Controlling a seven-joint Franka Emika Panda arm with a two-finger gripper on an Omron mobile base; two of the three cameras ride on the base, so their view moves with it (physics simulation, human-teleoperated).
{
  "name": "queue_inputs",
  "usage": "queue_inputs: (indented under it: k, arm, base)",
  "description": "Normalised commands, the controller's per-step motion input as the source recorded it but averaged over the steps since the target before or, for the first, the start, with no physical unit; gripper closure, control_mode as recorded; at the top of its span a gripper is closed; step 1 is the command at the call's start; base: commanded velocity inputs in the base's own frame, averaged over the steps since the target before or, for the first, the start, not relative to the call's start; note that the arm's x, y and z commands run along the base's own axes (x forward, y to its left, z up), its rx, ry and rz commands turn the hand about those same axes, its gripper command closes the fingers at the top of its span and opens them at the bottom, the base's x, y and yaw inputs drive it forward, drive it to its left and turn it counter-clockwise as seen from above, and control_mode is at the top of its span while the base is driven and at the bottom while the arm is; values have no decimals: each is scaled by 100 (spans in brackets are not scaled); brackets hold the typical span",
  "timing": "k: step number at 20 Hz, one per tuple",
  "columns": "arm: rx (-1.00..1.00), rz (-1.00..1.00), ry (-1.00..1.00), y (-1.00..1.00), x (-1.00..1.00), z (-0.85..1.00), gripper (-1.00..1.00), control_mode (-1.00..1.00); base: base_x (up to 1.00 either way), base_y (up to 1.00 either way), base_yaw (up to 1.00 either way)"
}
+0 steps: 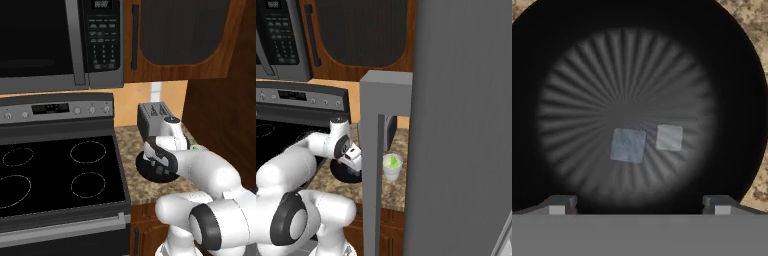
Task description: Grab a lemon wedge from the fridge and one ice cube from the ice bowl, and put them in the glass of lemonade.
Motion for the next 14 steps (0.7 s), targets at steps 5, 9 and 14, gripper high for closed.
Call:
queue_inputs:
  k: [5, 9, 14]
  arm:
    - [5, -18, 1, -6, 1, -47, -100, -100]
    - [0, -10, 0, 8, 50, -4, -100, -100]
    - [0, -8, 0, 5, 40, -6, -100, -100]
  base:
    - [0, 0, 0]
    - [0, 0, 0]
    - [0, 0, 0]
